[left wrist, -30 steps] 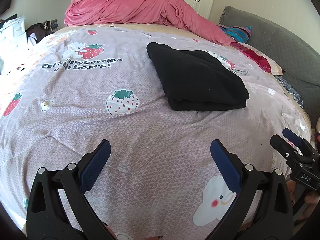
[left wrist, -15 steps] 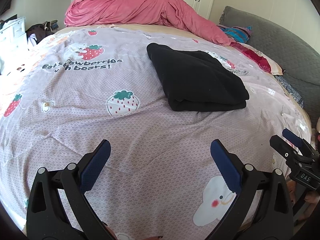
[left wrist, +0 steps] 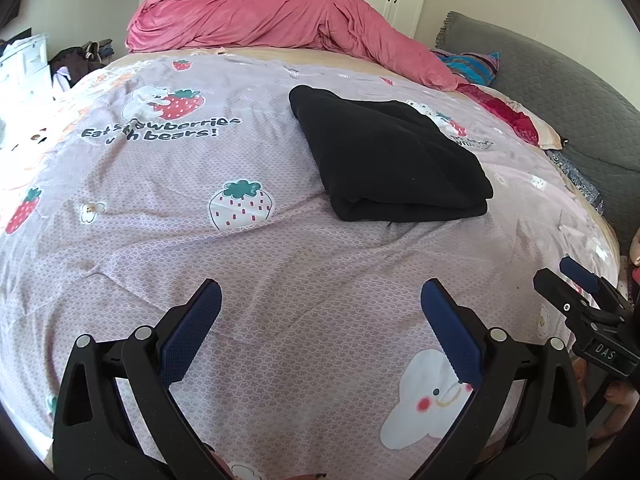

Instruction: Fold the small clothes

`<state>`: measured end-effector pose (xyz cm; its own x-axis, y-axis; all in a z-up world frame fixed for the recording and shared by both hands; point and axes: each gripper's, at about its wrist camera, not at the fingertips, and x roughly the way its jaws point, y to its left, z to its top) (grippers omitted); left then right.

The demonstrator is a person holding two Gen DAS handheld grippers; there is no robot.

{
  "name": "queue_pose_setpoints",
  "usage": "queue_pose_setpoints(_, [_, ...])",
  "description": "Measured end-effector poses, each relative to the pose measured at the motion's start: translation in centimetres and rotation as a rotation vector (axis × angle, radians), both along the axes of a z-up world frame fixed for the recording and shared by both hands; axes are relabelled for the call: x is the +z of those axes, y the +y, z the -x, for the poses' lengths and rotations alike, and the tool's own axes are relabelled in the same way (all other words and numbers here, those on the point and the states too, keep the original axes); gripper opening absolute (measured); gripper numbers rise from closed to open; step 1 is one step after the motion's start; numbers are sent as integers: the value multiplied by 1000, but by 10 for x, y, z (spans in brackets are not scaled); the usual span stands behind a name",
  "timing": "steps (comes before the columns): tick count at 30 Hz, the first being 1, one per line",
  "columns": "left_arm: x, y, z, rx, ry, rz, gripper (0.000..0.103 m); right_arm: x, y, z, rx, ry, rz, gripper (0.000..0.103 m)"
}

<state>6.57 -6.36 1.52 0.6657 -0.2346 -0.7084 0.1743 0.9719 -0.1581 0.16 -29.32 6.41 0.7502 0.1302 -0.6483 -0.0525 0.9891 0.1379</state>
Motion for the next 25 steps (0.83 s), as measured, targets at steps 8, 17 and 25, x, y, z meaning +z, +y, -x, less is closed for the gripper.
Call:
queue_pose_setpoints(8, [0, 1, 0, 24, 22, 8, 94, -1, -5, 0, -21, 1, -2, 99])
queue_pose_setpoints(17, [10, 36, -2, 97, 28, 2, 94, 24, -49, 17, -176, -45, -62, 99])
queue_pose_setpoints(25, [10, 237, -50, 522, 70, -98, 94, 37, -250, 130, -986, -19, -20, 99])
